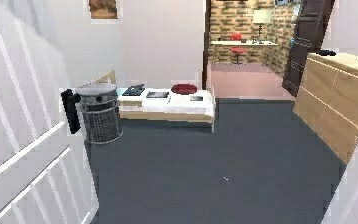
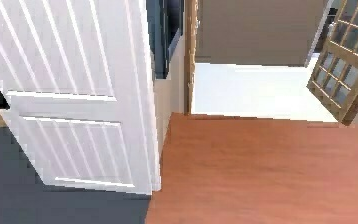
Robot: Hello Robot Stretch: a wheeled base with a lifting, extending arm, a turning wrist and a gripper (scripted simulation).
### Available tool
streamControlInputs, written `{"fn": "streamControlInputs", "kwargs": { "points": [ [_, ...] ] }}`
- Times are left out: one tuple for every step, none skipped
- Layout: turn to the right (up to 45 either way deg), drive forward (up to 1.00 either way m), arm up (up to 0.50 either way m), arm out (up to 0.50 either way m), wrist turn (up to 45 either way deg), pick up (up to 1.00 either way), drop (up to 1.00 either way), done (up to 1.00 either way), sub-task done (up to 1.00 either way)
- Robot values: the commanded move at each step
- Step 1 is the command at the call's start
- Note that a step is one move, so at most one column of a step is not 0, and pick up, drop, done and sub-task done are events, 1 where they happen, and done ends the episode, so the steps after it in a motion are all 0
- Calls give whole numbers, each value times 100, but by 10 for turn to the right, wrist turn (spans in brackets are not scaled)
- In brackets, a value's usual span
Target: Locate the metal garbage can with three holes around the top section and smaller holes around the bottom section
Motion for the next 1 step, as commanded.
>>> {"fn": "streamControlInputs", "kwargs": {
  "points": [
    [0, 100, 0, 0, 0, 0, 0, 0, 0]
  ]
}}
